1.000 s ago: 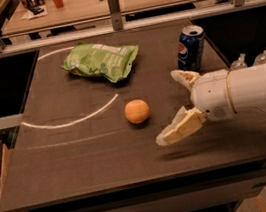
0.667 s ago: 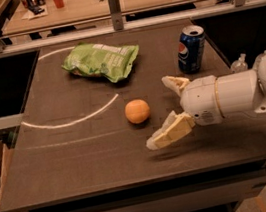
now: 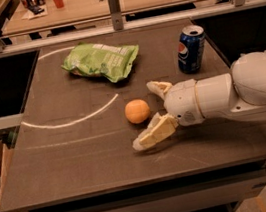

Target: Move orange near green rice chip bag

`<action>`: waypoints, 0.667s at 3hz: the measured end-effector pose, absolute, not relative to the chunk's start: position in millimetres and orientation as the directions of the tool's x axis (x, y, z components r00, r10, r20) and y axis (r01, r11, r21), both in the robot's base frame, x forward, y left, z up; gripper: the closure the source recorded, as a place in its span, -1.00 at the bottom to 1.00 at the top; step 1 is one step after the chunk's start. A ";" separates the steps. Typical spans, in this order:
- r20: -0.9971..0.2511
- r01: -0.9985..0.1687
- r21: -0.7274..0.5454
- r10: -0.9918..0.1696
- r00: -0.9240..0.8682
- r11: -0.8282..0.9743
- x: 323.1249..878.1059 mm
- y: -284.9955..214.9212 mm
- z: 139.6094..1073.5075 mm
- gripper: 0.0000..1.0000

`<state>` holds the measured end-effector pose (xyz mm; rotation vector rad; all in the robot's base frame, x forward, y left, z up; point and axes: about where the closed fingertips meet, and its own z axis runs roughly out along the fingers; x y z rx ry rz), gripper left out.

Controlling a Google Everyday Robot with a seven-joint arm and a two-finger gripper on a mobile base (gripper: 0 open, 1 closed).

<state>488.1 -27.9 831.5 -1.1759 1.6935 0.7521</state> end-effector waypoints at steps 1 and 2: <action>-0.916 -0.932 -0.009 -0.377 -0.138 0.363 493.7 -25.1 829.0 -0.66; -0.909 -0.929 -0.004 -0.389 -0.151 0.370 493.6 -28.3 827.0 -0.19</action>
Offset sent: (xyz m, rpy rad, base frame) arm 0.0066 -0.0095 -0.0084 -0.0301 0.0348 -0.0318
